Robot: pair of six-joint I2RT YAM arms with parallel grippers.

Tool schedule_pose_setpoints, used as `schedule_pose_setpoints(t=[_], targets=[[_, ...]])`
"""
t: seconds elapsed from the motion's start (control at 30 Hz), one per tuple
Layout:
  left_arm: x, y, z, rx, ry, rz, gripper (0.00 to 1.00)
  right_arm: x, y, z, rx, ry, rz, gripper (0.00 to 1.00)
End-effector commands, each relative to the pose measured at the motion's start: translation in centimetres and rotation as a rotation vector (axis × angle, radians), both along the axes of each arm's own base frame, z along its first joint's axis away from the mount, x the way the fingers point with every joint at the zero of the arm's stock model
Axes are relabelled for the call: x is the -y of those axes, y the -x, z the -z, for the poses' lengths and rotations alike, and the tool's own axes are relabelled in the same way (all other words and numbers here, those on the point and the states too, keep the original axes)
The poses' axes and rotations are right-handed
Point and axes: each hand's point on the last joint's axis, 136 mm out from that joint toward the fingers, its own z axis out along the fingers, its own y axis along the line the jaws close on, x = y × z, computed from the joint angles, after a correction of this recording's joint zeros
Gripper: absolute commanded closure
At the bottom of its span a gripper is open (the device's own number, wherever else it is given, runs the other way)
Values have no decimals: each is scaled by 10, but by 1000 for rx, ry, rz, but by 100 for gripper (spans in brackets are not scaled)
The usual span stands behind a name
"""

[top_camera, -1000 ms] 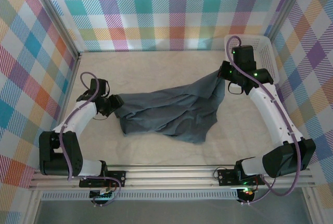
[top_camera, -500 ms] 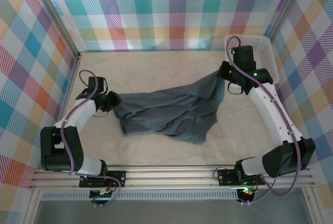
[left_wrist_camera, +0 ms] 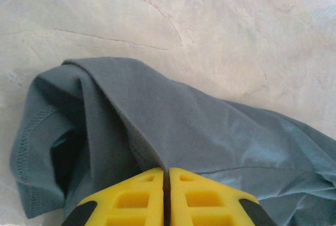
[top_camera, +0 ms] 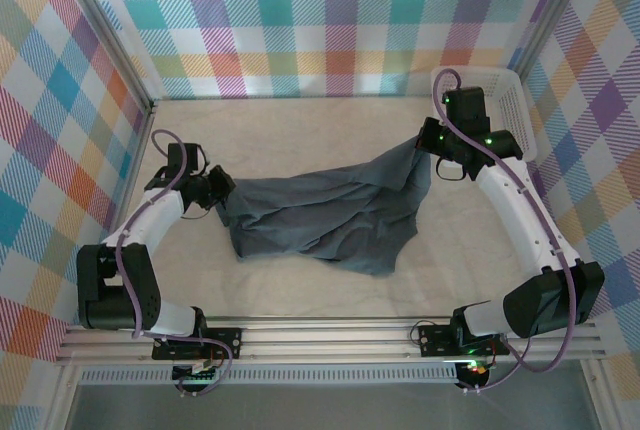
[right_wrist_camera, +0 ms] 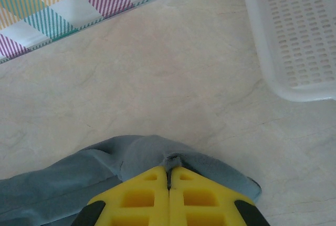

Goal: Fold the inside-out t-shirt

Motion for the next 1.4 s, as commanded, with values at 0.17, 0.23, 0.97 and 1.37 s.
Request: schedule_pose_setpoints(t=[0.17,0.23,0.97,1.37], targets=[[-6,-11,10,-26,-3,-14,74,0,-3,-7,14,-17,6,100],[-5,-14,11,-26,2,-17,74,0,-3,-8,16,-20,5,100],[-46,120,-504,1150,-212,-242,100,79,100,-403,1147,-8,293,100],[-54,206,-568,1368,-236,-322,100,83,205,-505,1486,-36,214,100]])
